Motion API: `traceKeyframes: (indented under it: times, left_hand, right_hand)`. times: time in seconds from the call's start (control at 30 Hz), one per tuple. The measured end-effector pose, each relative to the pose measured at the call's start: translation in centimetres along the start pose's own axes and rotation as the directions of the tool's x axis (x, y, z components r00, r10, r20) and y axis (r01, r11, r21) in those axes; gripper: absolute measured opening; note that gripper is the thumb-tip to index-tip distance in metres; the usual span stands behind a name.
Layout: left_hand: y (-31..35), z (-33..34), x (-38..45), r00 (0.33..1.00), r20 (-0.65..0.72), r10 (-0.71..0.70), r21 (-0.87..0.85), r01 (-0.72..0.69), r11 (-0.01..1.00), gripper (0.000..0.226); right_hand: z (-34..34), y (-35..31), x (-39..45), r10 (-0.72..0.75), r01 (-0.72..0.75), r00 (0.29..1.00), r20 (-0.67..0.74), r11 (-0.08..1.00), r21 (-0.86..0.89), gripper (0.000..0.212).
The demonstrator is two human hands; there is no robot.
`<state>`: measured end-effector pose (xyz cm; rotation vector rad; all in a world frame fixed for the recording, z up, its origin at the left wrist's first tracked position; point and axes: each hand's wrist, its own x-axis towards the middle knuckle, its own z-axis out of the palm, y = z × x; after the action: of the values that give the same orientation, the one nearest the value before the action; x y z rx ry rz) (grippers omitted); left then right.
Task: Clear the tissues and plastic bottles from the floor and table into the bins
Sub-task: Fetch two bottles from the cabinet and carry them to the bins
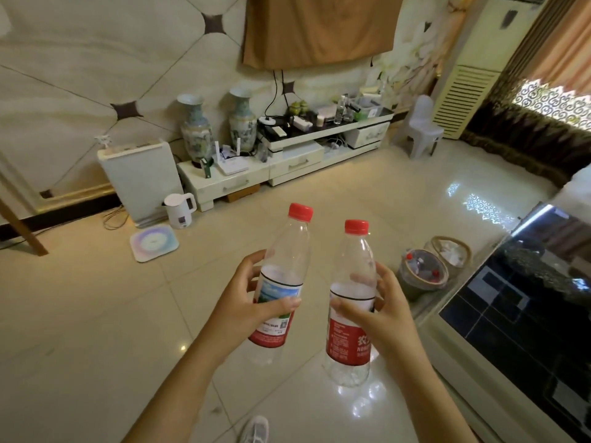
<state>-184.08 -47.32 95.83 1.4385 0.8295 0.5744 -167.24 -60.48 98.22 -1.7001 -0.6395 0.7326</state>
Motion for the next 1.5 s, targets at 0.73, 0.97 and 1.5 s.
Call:
traceKeyframes:
  times: [0.73, 0.97, 1.5]
  left_hand:
    - [6.5, 2.0, 41.5, 0.997, 0.078, -0.025, 0.021, 0.023, 1.0, 0.074]
    - [8.3, 2.6, 54.4, 0.997, 0.058, -0.056, -0.03, 0.058, 0.998, 0.074]
    - [13.7, 15.1, 89.5, 0.827, 0.56, -0.041, 0.056, 0.012, 0.998, 0.077]
  right_hand:
    - [0.2, -5.4, 41.3, 0.047, -0.04, 0.995, -0.088, 0.996, 0.078, 0.07]
    - [-1.5, -7.2, 53.6, 0.051, -0.036, 0.989, -0.141, 0.993, 0.109, 0.077]
    - [-9.2, -7.3, 77.7, 0.201, -0.124, 0.799, -0.567, 0.977, 0.172, 0.079]
